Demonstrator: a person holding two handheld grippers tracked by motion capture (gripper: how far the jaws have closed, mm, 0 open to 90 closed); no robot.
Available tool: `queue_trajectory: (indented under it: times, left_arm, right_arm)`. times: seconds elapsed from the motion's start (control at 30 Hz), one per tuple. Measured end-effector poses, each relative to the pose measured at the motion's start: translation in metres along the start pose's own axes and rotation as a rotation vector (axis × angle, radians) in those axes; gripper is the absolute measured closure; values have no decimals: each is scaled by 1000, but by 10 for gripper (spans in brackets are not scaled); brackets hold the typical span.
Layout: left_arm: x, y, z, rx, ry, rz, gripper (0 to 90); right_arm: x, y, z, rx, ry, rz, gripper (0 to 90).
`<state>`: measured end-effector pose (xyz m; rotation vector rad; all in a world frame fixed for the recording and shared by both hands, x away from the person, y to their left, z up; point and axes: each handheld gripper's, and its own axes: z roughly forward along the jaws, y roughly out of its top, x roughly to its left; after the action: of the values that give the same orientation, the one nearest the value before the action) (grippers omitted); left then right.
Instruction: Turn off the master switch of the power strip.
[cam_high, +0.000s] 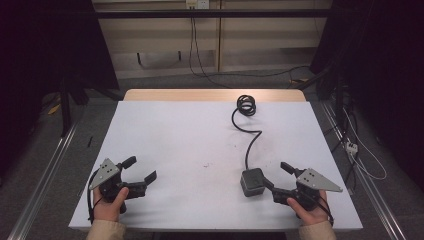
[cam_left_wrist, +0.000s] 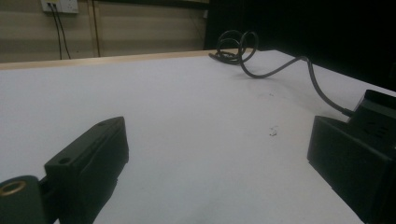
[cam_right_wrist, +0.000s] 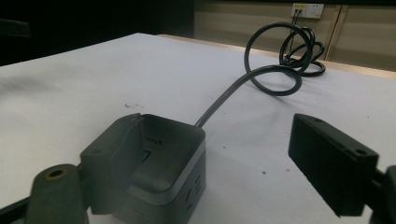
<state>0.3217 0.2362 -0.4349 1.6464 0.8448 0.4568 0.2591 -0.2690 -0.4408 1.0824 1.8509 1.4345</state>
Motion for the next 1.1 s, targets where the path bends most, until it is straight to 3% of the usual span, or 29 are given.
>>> queue_trajectory:
  times: [0.73, 1.1]
  left_arm:
    - [0, 0, 0, 2, -2, 4, 52]
    - [0, 0, 0, -1, -2, 5, 52]
  right_arm:
    - [-2, 9, 4, 18, 19, 37, 322]
    - [-1, 10, 7, 25, 42, 25, 391]
